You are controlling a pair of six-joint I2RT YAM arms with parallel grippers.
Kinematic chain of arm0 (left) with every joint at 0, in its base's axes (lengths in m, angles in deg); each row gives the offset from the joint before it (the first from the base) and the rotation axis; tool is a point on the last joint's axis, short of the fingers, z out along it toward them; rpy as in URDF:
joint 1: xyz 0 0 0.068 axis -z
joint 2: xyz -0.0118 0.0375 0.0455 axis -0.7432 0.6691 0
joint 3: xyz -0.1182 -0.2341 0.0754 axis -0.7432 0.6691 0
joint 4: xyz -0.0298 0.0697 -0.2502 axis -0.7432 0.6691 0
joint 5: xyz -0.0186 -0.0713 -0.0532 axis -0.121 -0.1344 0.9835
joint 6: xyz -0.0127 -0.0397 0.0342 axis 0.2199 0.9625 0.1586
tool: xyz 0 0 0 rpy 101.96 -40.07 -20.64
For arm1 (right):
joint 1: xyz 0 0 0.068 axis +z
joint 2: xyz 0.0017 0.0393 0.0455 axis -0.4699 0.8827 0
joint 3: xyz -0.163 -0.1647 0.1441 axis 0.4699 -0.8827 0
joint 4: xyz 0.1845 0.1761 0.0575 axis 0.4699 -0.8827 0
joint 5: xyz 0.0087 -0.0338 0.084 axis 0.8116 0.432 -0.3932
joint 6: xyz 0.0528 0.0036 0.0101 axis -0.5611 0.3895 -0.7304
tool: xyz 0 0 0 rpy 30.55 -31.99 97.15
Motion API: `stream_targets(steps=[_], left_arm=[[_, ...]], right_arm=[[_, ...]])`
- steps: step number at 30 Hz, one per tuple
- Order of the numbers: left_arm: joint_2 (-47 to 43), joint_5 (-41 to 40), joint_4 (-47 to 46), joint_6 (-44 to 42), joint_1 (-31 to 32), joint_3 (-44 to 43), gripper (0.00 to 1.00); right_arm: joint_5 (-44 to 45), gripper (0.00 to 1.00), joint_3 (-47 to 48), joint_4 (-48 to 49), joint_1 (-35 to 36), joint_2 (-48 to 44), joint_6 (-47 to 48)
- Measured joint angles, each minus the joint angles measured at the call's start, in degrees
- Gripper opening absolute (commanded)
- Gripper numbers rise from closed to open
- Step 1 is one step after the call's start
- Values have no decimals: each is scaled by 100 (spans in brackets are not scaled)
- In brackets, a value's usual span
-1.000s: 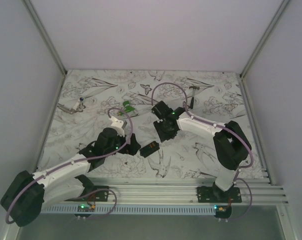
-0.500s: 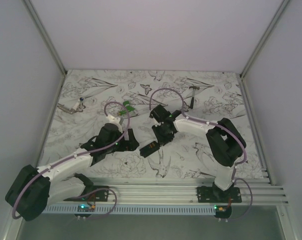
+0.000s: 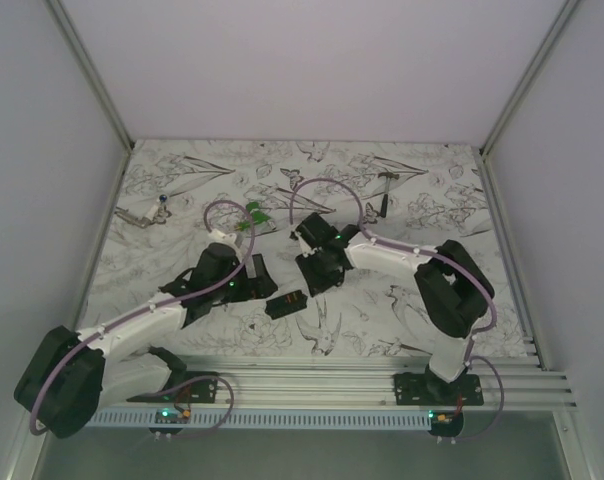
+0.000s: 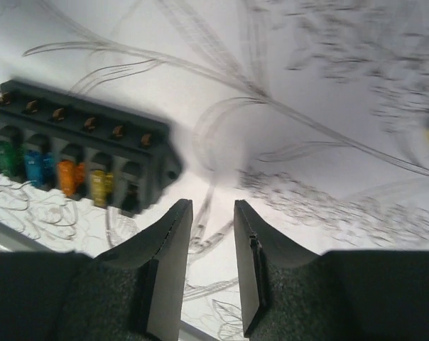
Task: Snap on the fuse box
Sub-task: Move the fuse box base at the center of the board, then pick up the fuse from the center of the board.
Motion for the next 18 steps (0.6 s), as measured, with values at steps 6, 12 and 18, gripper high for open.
stream_targets(steps=[6,12,18], left_arm=[[66,114,103,170,-83,-177,99],[186,192,212,286,-122,-356,100],[326,216,400,363,-127,-466,100]], right_arm=[[352,46,-109,35,-750,-358,144],[452,50,-109,295,-1235,-345,332],[509,54,-52,577,-1401,-94,387]])
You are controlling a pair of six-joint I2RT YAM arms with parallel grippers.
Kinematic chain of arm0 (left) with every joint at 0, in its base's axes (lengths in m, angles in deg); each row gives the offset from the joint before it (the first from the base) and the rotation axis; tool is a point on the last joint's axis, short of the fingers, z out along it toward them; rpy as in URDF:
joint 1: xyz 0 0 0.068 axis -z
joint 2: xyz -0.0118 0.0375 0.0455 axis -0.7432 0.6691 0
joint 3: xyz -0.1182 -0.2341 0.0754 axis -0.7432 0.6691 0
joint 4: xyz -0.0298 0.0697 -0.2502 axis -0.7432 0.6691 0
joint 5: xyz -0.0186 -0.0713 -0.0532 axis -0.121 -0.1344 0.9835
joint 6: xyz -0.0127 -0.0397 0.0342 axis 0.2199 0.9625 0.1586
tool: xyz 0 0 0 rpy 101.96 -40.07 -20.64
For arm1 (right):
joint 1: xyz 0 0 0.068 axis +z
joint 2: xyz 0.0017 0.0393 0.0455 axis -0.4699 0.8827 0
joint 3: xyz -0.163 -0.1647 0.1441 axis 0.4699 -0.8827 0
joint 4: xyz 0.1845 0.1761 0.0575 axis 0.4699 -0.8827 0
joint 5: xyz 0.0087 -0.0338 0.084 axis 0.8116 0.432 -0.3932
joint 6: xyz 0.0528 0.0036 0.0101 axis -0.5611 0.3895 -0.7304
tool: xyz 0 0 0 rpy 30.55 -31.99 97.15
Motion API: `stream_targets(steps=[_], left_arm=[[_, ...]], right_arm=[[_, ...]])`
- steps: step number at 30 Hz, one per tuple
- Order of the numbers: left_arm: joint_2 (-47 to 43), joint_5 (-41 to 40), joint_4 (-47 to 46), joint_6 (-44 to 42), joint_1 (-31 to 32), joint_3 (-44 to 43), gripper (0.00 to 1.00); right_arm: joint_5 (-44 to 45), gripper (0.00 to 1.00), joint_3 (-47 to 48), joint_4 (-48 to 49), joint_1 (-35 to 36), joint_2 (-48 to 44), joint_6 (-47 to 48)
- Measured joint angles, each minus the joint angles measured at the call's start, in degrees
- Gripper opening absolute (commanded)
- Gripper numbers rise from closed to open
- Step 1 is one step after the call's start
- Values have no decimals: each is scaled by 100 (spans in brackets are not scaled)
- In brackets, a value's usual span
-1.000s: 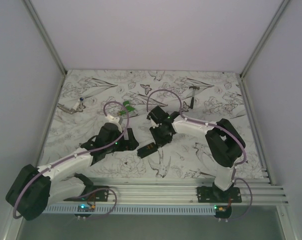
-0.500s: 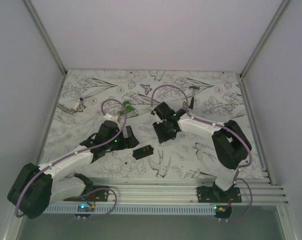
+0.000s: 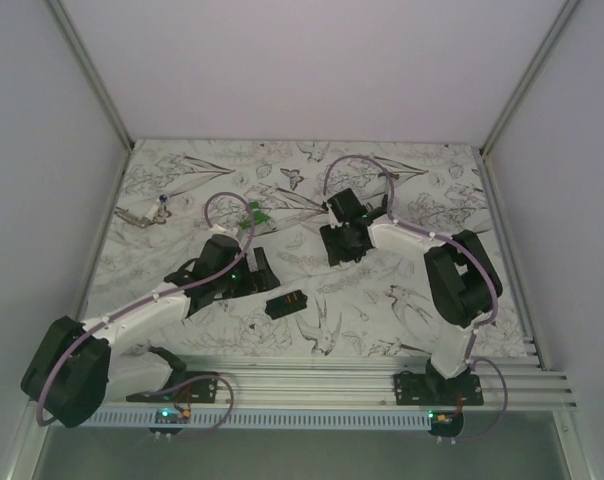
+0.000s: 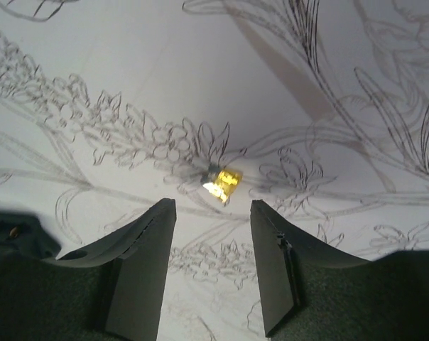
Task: Snap on the fuse box
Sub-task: Pick up the fuse from the center of the board.
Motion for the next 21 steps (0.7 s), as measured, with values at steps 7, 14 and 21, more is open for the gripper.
stream_targets(steps=[7,14,21], left_arm=[[192,24,120,22,0,-177,99],[302,61,199,20,0,-260,99],[319,68,219,17,-2,-262,100]], right_arm=[[107,52,232,188,-20,422,9],[39,44,216,273,-22,457,0],[15,43,144,317,-13,415,-31]])
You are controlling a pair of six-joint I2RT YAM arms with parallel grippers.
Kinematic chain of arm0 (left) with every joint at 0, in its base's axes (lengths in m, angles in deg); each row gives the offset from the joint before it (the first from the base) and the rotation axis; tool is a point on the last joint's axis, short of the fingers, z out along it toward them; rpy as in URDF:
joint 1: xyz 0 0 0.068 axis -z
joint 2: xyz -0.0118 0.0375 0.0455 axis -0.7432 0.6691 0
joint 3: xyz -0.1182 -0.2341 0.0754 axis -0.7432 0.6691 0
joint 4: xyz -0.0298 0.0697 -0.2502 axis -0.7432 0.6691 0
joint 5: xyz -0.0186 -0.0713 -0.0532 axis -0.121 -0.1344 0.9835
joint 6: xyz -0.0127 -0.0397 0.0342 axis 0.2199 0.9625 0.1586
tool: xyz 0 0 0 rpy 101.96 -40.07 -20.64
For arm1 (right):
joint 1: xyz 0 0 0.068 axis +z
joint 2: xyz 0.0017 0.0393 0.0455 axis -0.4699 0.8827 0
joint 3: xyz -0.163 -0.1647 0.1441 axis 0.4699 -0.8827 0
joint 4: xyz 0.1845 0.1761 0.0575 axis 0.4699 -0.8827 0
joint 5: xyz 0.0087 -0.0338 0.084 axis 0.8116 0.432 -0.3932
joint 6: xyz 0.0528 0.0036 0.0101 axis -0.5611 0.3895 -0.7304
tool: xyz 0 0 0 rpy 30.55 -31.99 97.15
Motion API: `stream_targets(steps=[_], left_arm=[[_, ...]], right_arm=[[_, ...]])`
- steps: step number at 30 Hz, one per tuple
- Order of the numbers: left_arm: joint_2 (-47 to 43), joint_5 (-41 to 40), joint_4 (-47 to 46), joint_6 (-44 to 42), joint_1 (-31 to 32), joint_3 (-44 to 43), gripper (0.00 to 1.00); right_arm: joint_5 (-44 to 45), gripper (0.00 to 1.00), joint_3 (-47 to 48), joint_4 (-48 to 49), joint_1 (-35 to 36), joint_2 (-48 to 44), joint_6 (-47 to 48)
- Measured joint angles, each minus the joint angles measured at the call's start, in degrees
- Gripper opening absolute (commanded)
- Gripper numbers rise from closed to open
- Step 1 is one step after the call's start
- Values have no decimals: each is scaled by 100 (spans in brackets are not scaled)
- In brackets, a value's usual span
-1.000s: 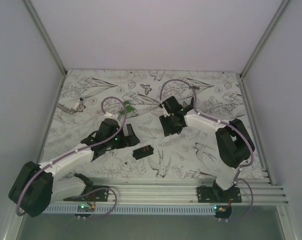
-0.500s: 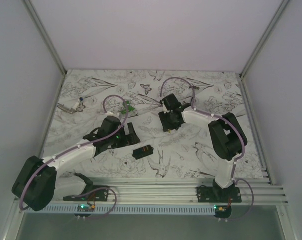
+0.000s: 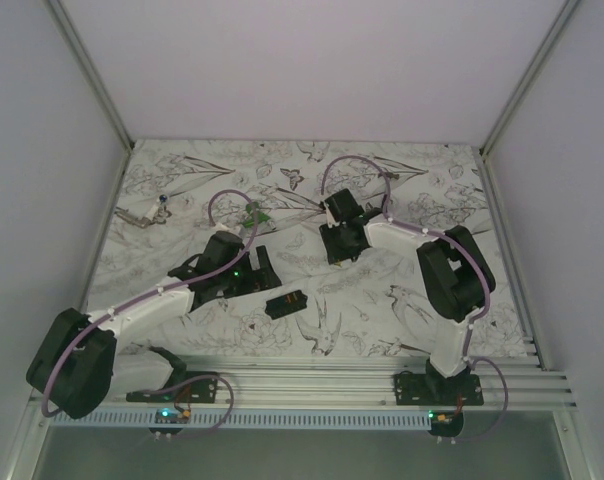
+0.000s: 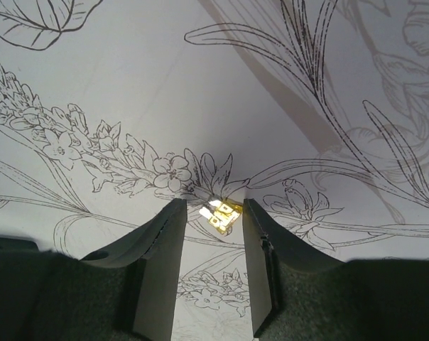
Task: Snap on the fuse box
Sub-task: Pick up the fuse from the center of the board.
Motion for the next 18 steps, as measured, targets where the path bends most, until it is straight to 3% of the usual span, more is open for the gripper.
stream_targets(steps=[10,18], left_arm=[[70,70,4,-2,-20,-74,100],[74,140,9,-7,-20,-85,100]], right_arm=[[-267,44,7,-109,142,-15,199],[-551,44,535,-350,352,343,470]])
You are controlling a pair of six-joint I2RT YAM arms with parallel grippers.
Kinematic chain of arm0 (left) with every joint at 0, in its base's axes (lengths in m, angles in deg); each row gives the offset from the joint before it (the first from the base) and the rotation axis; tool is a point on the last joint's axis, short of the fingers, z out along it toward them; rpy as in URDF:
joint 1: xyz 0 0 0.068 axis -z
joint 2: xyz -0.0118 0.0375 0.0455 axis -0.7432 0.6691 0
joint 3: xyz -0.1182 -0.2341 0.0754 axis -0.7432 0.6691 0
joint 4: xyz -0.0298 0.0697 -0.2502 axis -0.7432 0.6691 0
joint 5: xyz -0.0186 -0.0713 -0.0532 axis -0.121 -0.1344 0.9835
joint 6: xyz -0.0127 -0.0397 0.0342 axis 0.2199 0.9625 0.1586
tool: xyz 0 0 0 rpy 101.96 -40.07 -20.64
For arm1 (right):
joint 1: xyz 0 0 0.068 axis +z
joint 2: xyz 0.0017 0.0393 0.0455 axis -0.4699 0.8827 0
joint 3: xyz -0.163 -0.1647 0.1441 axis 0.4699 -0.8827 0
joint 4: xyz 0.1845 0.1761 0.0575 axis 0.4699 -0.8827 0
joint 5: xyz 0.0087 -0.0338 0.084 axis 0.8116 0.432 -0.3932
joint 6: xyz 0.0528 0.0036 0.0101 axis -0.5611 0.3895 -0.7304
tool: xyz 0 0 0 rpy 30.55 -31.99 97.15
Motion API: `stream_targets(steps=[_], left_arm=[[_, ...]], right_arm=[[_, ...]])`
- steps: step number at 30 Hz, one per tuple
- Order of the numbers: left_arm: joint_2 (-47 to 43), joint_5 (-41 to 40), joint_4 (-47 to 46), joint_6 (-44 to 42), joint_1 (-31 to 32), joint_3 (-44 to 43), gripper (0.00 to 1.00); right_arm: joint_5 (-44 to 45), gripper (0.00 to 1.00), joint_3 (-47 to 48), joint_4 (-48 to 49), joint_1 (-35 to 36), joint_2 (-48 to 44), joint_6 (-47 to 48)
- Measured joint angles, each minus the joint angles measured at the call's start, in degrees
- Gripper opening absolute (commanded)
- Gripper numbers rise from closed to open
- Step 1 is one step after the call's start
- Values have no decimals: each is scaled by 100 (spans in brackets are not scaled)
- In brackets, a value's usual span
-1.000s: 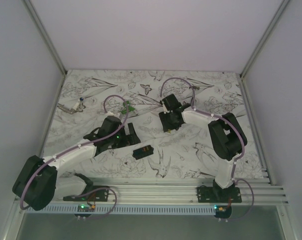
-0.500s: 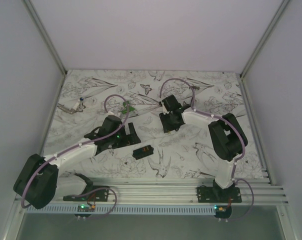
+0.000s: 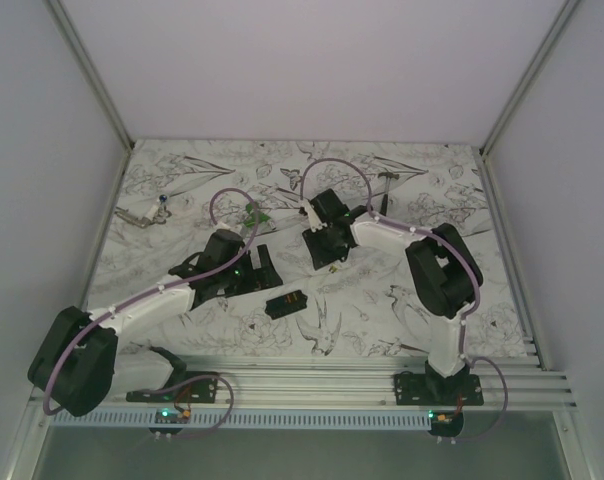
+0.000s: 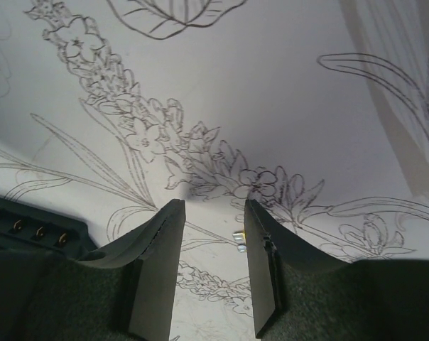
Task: Snap on the fuse box
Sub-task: Pick up the fuse from the center of the board.
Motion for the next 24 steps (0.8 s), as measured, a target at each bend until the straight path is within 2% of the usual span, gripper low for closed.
stream_targets(steps=[19,24], left_arm=[[-7,7,101,-85,0,0,100],[-46,4,101,-94,0,0,100]], right_arm=[[260,45,-424,-330,160,-354,-63],[330,51,-584,-463,164,-544,-155]])
